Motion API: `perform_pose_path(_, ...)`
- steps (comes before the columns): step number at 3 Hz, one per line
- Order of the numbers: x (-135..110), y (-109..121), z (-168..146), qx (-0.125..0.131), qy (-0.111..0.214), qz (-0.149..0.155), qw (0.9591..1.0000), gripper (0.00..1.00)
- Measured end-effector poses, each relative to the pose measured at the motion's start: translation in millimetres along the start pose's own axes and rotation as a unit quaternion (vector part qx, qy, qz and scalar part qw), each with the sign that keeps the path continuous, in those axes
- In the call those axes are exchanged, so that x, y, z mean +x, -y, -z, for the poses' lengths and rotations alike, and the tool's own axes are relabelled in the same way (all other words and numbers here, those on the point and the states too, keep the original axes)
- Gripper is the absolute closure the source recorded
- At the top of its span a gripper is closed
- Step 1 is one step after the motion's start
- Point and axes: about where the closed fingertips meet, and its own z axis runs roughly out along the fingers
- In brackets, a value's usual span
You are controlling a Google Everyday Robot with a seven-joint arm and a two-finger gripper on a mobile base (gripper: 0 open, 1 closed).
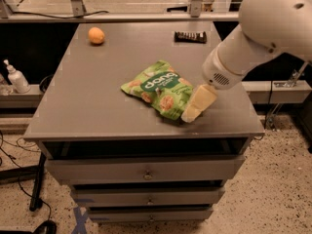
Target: Move green rice chip bag near orange
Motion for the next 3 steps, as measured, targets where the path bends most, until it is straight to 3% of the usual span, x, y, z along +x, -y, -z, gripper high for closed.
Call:
perform_pose_path(2, -18, 10, -27, -0.016, 0.018, -0.036, 0.9990, 0.41)
perform_pose_path(3, -43, 26, -21, -0.009, 0.035, -0.034, 0.9988, 0.64)
